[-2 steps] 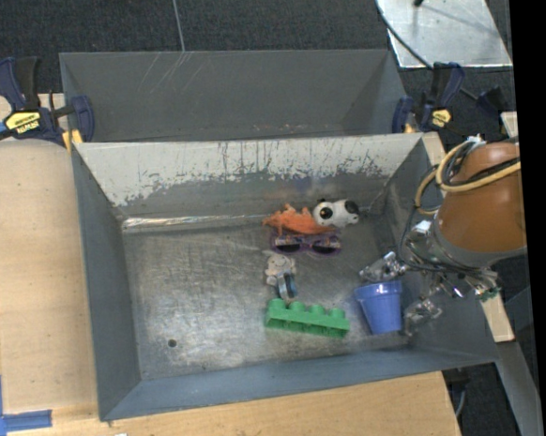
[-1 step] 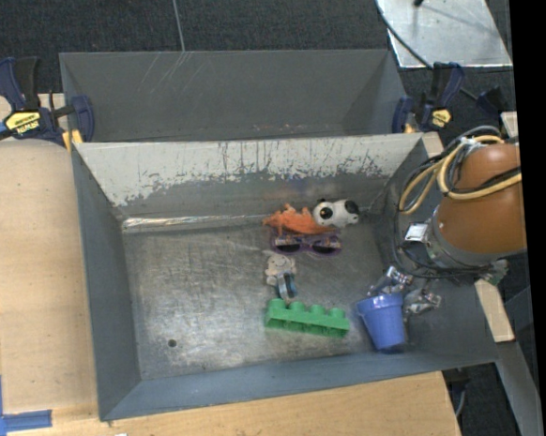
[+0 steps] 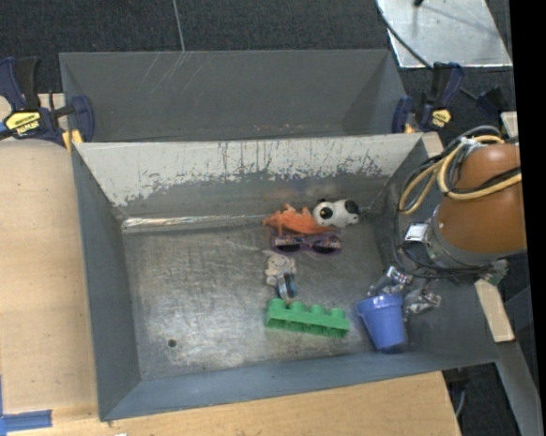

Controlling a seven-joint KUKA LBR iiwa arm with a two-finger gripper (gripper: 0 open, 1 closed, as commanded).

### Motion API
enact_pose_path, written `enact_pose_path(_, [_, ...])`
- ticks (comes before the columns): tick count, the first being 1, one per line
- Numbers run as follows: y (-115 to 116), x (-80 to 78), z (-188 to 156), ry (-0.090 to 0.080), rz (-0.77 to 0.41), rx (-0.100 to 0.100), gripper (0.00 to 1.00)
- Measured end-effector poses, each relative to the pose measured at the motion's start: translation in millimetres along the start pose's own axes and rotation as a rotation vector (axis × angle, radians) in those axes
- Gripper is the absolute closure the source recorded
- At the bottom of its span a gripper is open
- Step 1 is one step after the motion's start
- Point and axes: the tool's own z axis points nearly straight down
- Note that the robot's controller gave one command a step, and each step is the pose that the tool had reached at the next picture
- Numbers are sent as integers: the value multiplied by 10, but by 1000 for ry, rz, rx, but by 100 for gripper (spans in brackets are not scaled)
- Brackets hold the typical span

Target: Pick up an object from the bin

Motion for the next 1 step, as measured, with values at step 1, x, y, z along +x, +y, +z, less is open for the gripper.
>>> enact_pose_path(1, [5, 0, -24, 0, -1, 0, 100])
